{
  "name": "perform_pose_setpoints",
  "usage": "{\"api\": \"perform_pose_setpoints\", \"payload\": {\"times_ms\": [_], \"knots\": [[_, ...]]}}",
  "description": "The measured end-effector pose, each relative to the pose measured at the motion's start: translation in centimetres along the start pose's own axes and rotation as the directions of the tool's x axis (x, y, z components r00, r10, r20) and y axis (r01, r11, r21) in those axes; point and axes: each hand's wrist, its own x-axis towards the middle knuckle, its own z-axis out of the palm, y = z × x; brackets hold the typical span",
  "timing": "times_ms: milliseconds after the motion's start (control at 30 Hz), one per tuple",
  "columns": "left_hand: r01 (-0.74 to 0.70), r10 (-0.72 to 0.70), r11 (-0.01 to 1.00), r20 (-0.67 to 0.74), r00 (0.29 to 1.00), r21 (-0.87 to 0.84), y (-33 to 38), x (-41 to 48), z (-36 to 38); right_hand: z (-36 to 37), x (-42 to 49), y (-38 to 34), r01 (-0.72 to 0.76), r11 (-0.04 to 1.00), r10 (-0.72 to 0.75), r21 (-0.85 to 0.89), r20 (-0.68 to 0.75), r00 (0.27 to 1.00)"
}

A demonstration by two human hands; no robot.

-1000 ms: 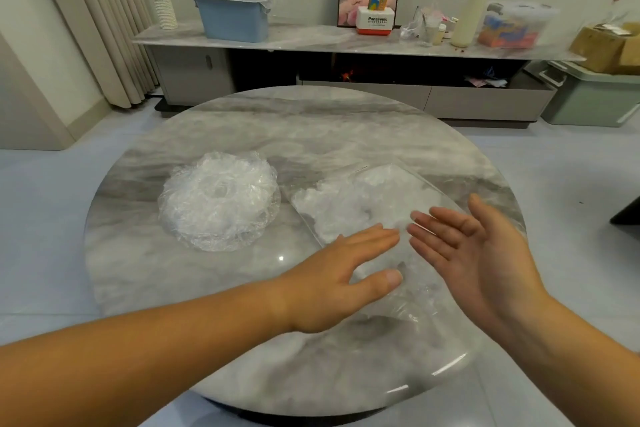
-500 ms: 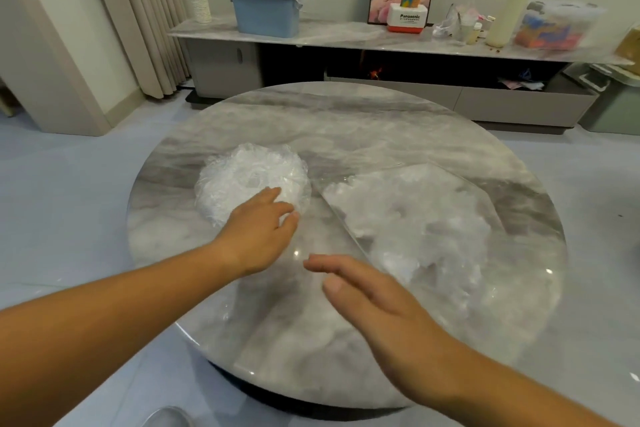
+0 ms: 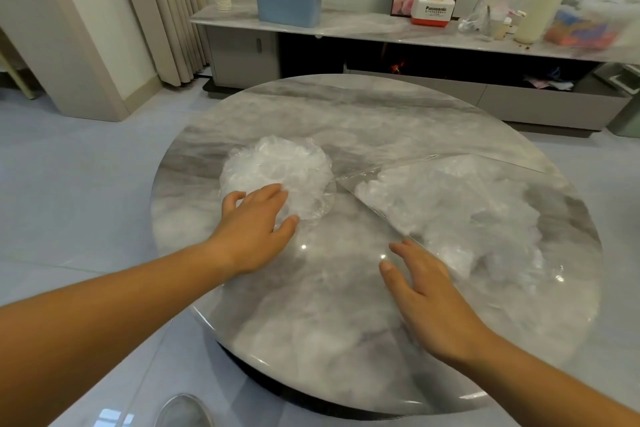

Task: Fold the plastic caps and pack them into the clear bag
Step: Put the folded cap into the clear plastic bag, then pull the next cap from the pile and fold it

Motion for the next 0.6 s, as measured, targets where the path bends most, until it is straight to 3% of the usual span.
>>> {"api": "perform_pose_setpoints", "payload": {"times_ms": [133,233,367,500,600], "knots": [[-0.164,0.167,0.982,-0.025,0.986,0.093,-0.3,-1.5,-0.5,0.3,-0.1,0.6,0.076,0.997,-0.076,-0.020,-0.008,0.997],[-0.342,0.353,0.917,-0.022,0.935,0.207,0.3,-3.8,-0.2,0.3,-0.4,0.7,0.225,0.970,-0.223,-0.096,0.028,0.974],[-0.496,0.510,0.825,0.021,0.860,0.271,1.2,-7.3,0.9,0.5,-1.0,1.6,0.553,0.709,-0.578,-0.438,0.088,0.811],[-0.553,0.517,0.807,0.207,0.831,0.207,1.1,-9.2,2.2,1.5,-1.4,2.6,0.580,0.660,-0.537,-0.477,0.240,0.809],[-0.506,0.472,0.861,0.288,0.833,0.054,0.8,-9.1,2.2,2.0,-1.5,2.9,0.563,0.650,-0.520,-0.511,0.241,0.820]]}}
